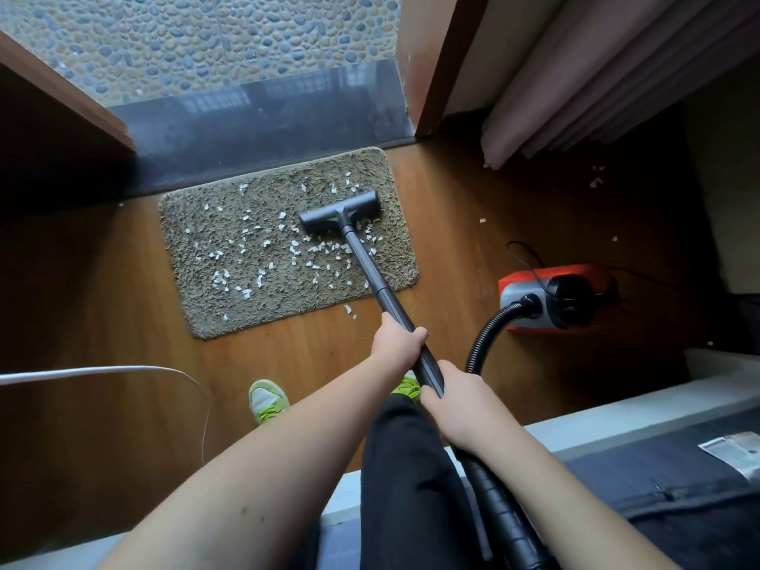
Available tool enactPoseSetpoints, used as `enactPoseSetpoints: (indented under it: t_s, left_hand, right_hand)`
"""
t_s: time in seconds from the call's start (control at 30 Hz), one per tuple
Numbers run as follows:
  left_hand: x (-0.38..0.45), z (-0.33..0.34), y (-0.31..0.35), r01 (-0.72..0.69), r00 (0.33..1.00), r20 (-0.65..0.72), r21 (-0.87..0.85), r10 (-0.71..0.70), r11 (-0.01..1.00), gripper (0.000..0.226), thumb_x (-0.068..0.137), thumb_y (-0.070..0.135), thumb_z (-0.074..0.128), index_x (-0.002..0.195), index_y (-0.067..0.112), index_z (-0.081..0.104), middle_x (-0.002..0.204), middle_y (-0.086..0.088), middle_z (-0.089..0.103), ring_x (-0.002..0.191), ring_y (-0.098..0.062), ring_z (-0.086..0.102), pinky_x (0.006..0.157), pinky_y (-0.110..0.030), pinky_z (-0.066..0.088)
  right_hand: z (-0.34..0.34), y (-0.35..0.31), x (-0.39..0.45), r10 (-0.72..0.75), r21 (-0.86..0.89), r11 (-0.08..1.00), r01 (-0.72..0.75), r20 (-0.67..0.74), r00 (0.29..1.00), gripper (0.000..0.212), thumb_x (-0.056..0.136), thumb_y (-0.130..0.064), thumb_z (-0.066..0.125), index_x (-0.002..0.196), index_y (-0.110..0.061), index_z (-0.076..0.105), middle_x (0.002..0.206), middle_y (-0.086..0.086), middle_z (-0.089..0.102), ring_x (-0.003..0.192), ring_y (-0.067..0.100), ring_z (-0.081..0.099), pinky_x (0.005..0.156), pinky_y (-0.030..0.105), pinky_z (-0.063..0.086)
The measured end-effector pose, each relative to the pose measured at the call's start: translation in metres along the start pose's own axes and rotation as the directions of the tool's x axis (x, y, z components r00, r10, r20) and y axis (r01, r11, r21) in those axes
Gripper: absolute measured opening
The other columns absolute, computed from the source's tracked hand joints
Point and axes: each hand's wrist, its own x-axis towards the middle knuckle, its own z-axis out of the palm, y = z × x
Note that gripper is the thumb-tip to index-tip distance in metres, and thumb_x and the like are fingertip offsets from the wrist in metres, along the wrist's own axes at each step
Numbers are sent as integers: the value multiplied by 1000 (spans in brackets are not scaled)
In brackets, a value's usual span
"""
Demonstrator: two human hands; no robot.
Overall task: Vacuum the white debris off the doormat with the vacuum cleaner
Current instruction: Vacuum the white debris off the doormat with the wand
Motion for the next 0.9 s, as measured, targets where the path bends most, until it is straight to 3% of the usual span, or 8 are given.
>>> enactPoseSetpoints:
  t_s: [0.07,0.17,0.33,0.47,0.6,0.77,0.9]
  left_hand:
    - [-5,6,-7,-1,1000,11,20,0,1000,51,89,33,59,130,9,39,118,-14,60,102,-32,62,92,-44,54]
    - [-10,14,-18,-3,999,33,19,2,1000,49,92,34,57,130,10,39,118,-13,61,100,-30,62,90,-43,54]
    - [-20,22,-29,-34,998,55,20,32,999,54,93,35,56,136,9,37,112,-11,62,87,-24,62,65,-31,51]
    - [-25,25,-36,-76,994,75,8,75,997,50,93,38,58,130,10,41,103,-7,62,85,-21,63,74,-35,56]
    - [-26,25,-38,-78,990,113,-31,81,996,53,93,39,60,135,15,38,110,-5,62,89,-18,64,76,-33,56]
    - [-20,20,-34,-39,991,128,-83,49,996,54,90,38,64,134,18,37,109,-5,62,87,-18,65,67,-29,58]
    - [-11,12,-21,-38,994,100,-98,47,994,64,86,39,65,139,19,35,120,-9,62,98,-25,66,85,-42,59]
  right_hand:
    - [5,7,-7,8,5,1000,-8,5,1000,41,98,-37,42,135,-19,43,99,4,63,83,25,57,70,33,45]
    - [10,14,-16,26,23,999,-27,24,999,31,98,-38,42,123,-21,48,101,4,64,86,25,59,76,35,51]
    - [16,25,-30,43,36,998,-43,15,999,24,99,-40,43,115,-24,49,104,5,65,87,26,58,79,37,52]
    - [18,30,-38,47,55,997,-47,5,999,29,100,-41,43,123,-25,47,106,2,65,92,24,62,83,38,54]
    - [16,32,-40,53,71,996,-53,3,999,33,100,-41,43,128,-24,46,107,2,64,91,22,63,84,38,54]
    - [13,27,-33,40,78,996,-41,3,999,28,99,-42,43,121,-25,49,103,1,64,93,22,62,85,40,54]
    - [8,17,-20,19,81,997,-18,-12,1000,24,98,-42,42,114,-25,50,97,1,64,87,23,63,79,38,54]
